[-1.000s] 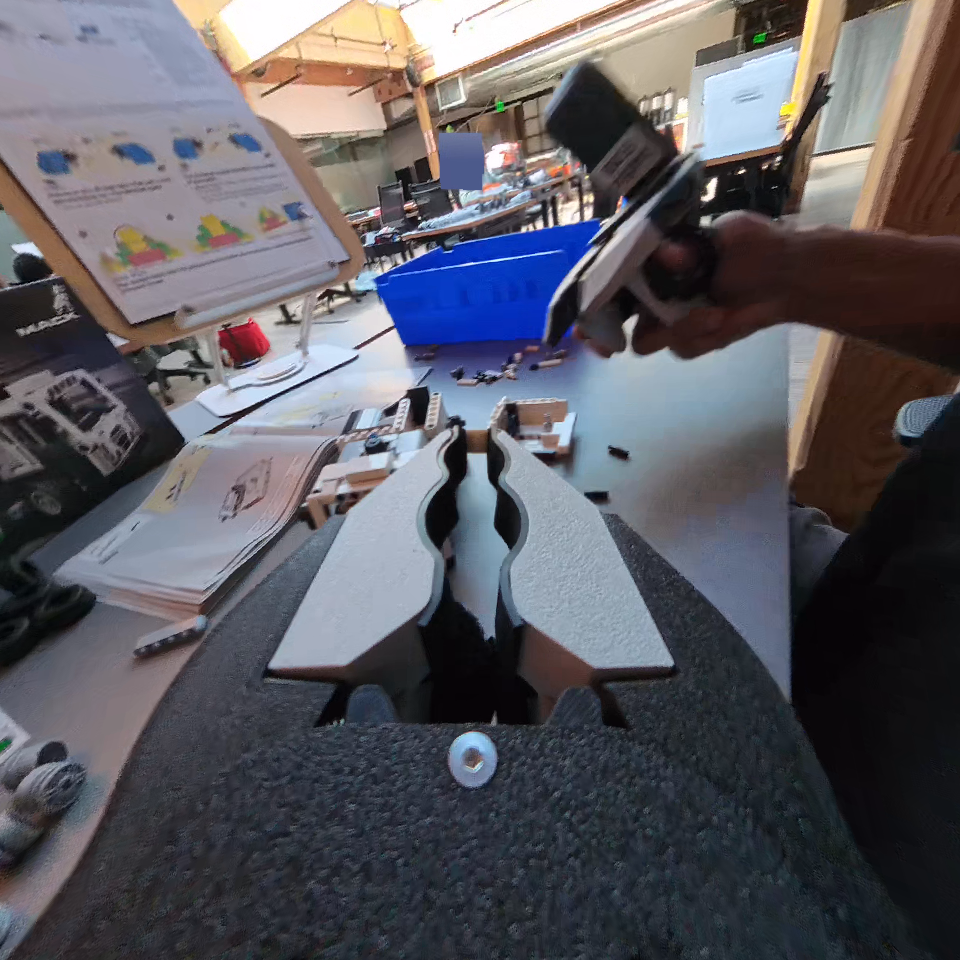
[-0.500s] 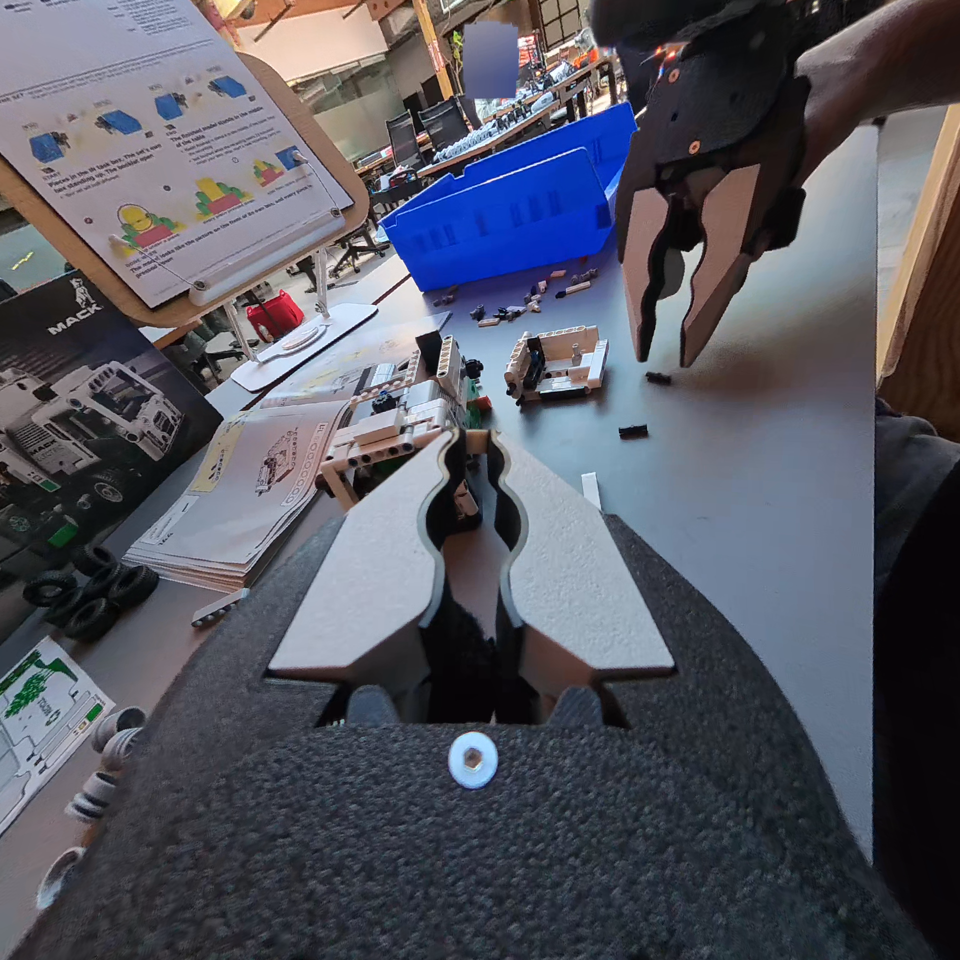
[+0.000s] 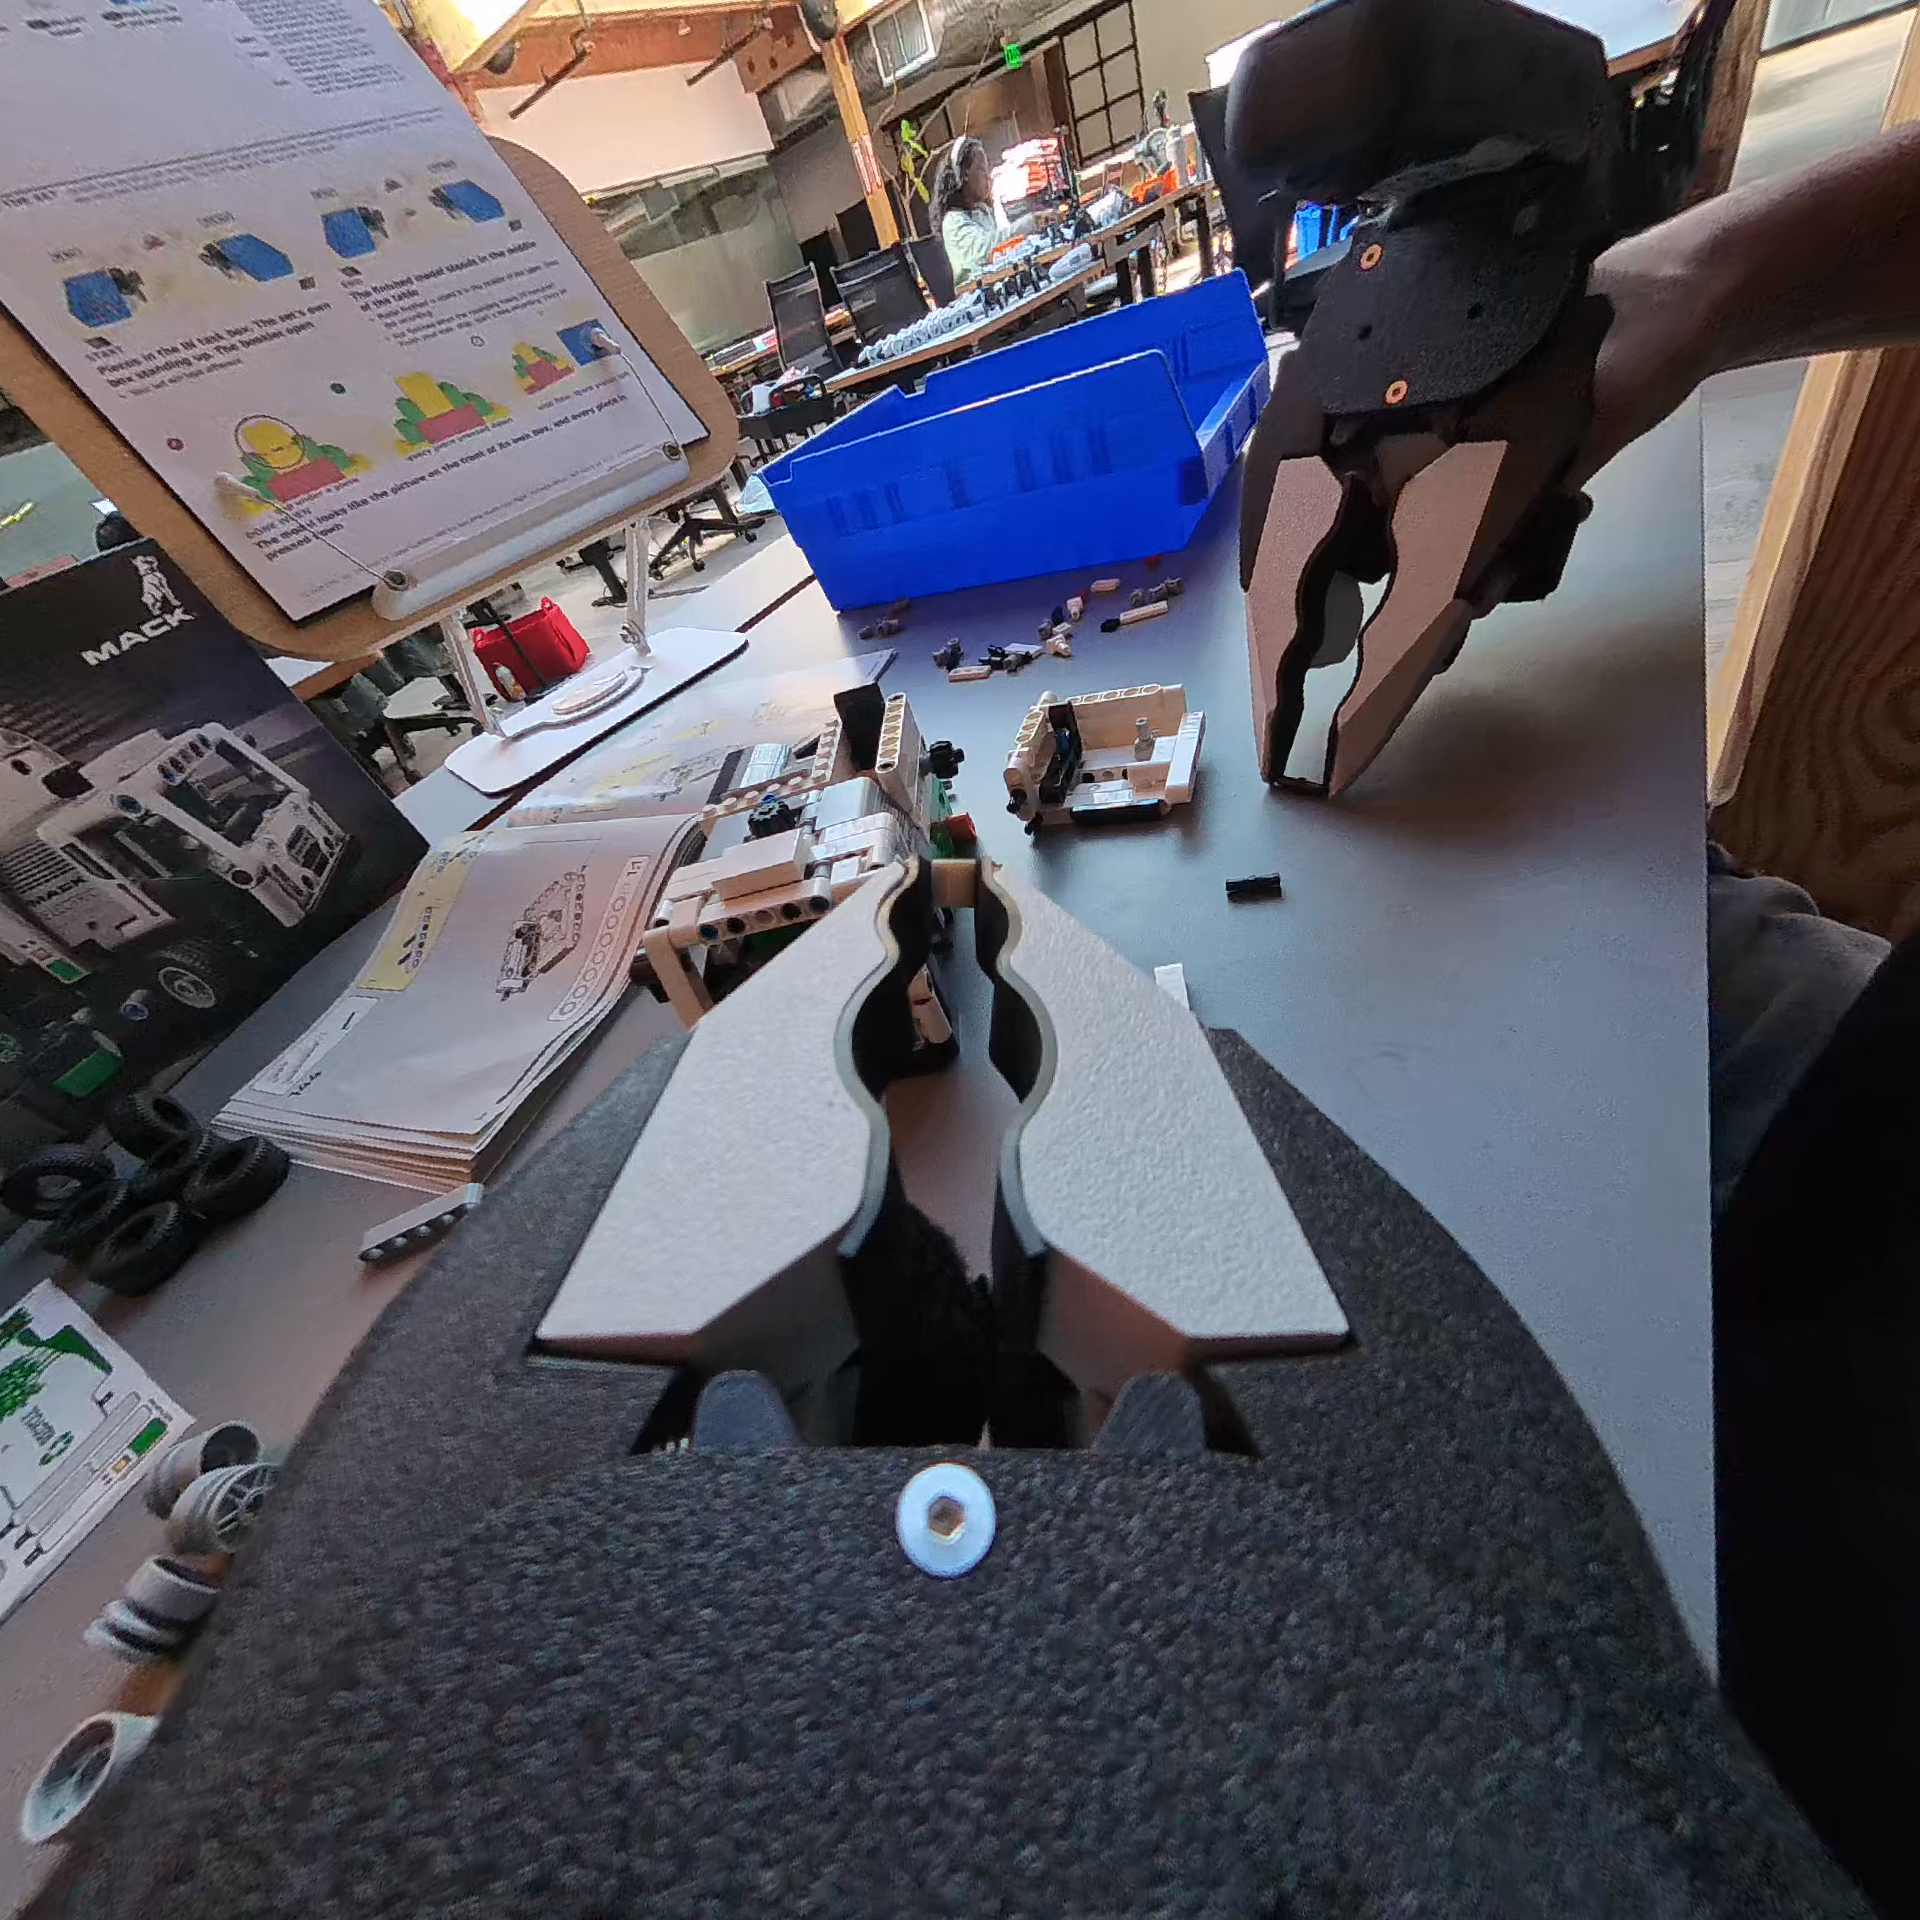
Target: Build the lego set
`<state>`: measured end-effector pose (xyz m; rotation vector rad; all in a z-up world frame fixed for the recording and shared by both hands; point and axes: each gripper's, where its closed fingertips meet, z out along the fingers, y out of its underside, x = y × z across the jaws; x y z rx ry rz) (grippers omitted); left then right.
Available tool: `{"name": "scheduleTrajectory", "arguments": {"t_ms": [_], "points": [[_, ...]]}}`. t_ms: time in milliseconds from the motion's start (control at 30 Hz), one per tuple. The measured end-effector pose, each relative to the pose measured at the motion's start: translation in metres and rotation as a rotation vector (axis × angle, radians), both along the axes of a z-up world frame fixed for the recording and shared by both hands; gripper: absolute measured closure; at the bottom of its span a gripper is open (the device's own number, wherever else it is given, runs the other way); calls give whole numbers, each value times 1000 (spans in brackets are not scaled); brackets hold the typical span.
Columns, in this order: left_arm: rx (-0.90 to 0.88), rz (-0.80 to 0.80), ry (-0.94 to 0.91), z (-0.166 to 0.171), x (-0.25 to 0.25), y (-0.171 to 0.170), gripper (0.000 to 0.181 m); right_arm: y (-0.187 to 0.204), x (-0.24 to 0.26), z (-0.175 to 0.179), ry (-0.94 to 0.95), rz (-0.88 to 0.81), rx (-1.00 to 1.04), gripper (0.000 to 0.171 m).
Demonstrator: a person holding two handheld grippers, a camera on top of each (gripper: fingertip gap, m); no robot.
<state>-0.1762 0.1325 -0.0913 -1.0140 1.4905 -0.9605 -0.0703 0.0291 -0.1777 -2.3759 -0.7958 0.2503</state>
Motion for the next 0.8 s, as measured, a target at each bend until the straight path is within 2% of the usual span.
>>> {"name": "scheduleTrajectory", "arguments": {"t_ms": [100, 233, 433, 800], "points": [[18, 1, 6, -2, 1, -1, 175, 2, -5, 4, 30, -1, 1, 149], [17, 2, 15, -3, 1, -1, 175, 20, -28, 21, 200, -17, 31, 153], [18, 4, 1, -1, 0, -1, 175, 38, -45, 14, 197, -26, -56, 155], [16, -5, 1, -1, 0, -2, 175, 33, -44, -1, -87, -51, -92, 162]]}}
